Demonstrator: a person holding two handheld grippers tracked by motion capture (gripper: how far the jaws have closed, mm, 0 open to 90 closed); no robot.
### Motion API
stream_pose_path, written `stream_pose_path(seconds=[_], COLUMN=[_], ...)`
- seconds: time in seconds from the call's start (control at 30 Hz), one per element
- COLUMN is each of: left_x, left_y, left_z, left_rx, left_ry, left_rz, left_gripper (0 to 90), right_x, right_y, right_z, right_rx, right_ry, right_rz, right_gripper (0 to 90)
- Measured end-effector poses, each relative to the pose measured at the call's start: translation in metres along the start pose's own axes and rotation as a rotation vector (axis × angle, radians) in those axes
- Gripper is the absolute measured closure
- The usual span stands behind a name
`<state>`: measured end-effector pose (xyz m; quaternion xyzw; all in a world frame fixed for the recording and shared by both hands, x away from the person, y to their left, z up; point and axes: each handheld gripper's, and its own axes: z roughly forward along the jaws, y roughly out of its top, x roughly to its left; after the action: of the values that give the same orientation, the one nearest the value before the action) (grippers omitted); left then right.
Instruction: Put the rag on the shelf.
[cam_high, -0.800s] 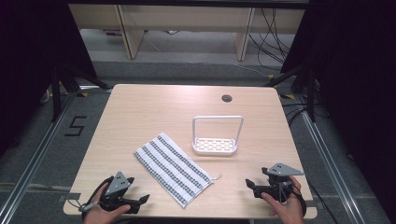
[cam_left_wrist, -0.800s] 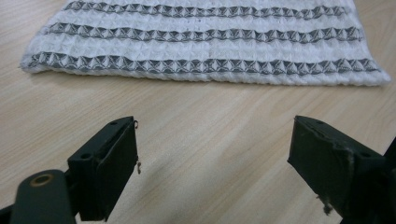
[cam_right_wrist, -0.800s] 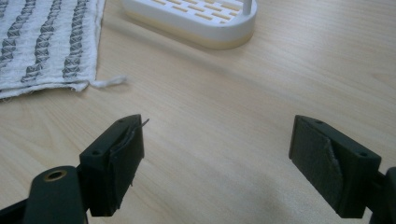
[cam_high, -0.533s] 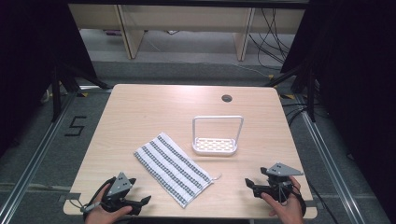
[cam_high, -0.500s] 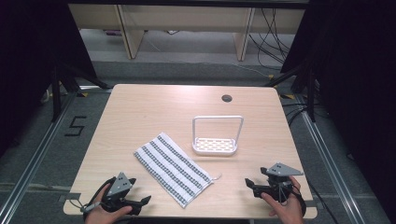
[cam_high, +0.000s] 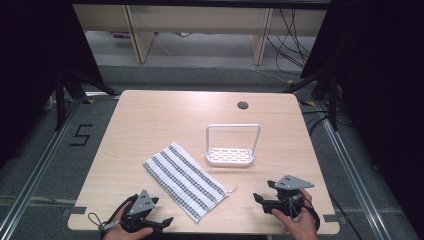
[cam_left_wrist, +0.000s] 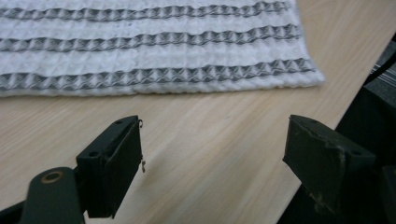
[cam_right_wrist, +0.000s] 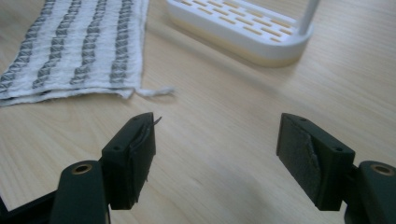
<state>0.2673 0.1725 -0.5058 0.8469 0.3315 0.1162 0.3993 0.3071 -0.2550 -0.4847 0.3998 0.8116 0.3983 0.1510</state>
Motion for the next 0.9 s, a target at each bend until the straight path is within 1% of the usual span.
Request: stream_pose_path(seconds=[0.03, 0.07, 0.1, 0.13, 0.17, 0.2, 0.23, 0.3, 0.33, 0.37, 0.43, 0.47, 0.5, 0.53, 0.57, 0.6, 0.63, 0.67, 0.7, 0.73, 0.77, 0.8, 0.83, 0.87, 0.9], left_x=[-0.001, -0.005, -0.005, -0.008, -0.009, -0.012, -0.012, -0.015, -0.016, -0.018, -0.023, -0.023, -0.026, -0.030, -0.029, -0.032, -0.034, -0.035, -0.037, -0.038, -0.040, -0.041, -0.043, -0.044, -0.045], left_y=[0.001, 0.002, 0.003, 0.004, 0.005, 0.006, 0.006, 0.008, 0.010, 0.010, 0.012, 0.014, 0.014, 0.015, 0.017, 0.018, 0.019, 0.020, 0.021, 0.022, 0.024, 0.025, 0.026, 0.027, 0.028], left_z=[0.001, 0.002, 0.002, 0.003, 0.003, 0.004, 0.004, 0.005, 0.005, 0.006, 0.009, 0.009, 0.011, 0.015, 0.015, 0.017, 0.020, 0.021, 0.023, 0.024, 0.026, 0.027, 0.029, 0.030, 0.031], left_rx=[-0.001, -0.013, 0.002, -0.006, 0.005, 0.015, 0.015, -0.003, -0.008, -0.010, -0.031, -0.008, -0.007, -0.021, 0.008, 0.002, -0.001, 0.002, 0.011, 0.023, 0.024, 0.033, 0.029, 0.027, 0.023], left_ry=[0.002, -0.012, -0.007, -0.011, -0.006, -0.005, -0.005, -0.026, -0.041, -0.042, -0.062, -0.062, -0.069, -0.083, -0.089, -0.089, -0.099, -0.111, -0.115, -0.113, -0.120, -0.118, -0.122, -0.129, -0.133], left_rz=[0.008, -0.009, 0.024, 0.015, 0.040, 0.055, 0.055, 0.074, 0.094, 0.098, 0.090, 0.123, 0.123, 0.110, 0.145, 0.132, 0.133, 0.143, 0.146, 0.164, 0.169, 0.178, 0.185, 0.188, 0.194], left_gripper=[18.4, 18.8, 18.8, 19.2, 20.2, 22.0, 22.2, 22.2, 23.7, 24.4, 25.1, 26.4, 27.8, 28.5, 29.8, 31.2, 32.4, 34.0, 35.8, 36.7, 37.7, 38.7, 39.7, 40.6, 41.4], right_x=[0.002, 0.006, 0.006, 0.007, 0.010, 0.015, 0.015, 0.021, 0.027, 0.028, 0.031, 0.034, 0.036, 0.038, 0.039, 0.040, 0.041, 0.042, 0.042, 0.043, 0.044, 0.044, 0.045, 0.046, 0.047], right_y=[0.002, 0.005, 0.005, 0.007, 0.009, 0.013, 0.013, 0.015, 0.018, 0.019, 0.020, 0.021, 0.022, 0.023, 0.024, 0.025, 0.026, 0.027, 0.028, 0.029, 0.030, 0.031, 0.032, 0.032, 0.032], right_z=[0.002, 0.005, 0.005, 0.006, 0.008, 0.012, 0.012, 0.017, 0.022, 0.024, 0.027, 0.029, 0.031, 0.033, 0.036, 0.038, 0.040, 0.042, 0.044, 0.046, 0.047, 0.049, 0.050, 0.052, 0.053], right_rx=[-0.010, -0.016, -0.016, -0.018, -0.020, -0.018, -0.018, -0.012, 0.004, 0.003, 0.007, 0.012, 0.017, 0.016, 0.021, 0.025, 0.030, 0.033, 0.032, 0.029, 0.034, 0.037, 0.044, 0.039, 0.054], right_ry=[0.005, 0.019, 0.019, 0.020, 0.032, 0.043, 0.043, 0.055, 0.072, 0.074, 0.081, 0.091, 0.101, 0.102, 0.107, 0.107, 0.111, 0.112, 0.120, 0.118, 0.126, 0.128, 0.129, 0.130, 0.132], right_rz=[-0.024, -0.032, -0.032, -0.037, -0.045, -0.058, -0.058, -0.072, -0.091, -0.114, -0.121, -0.123, -0.128, -0.134, -0.140, -0.140, -0.152, -0.152, -0.153, -0.159, -0.150, -0.160, -0.163, -0.167, -0.153], right_gripper=[30.8, 31.4, 31.4, 31.8, 32.2, 33.3, 33.3, 35.1, 35.9, 36.4, 36.9, 38.0, 38.7, 39.2, 39.9, 40.5, 41.3, 41.7, 42.2, 42.5, 42.8, 43.2, 43.7, 44.1, 44.3])
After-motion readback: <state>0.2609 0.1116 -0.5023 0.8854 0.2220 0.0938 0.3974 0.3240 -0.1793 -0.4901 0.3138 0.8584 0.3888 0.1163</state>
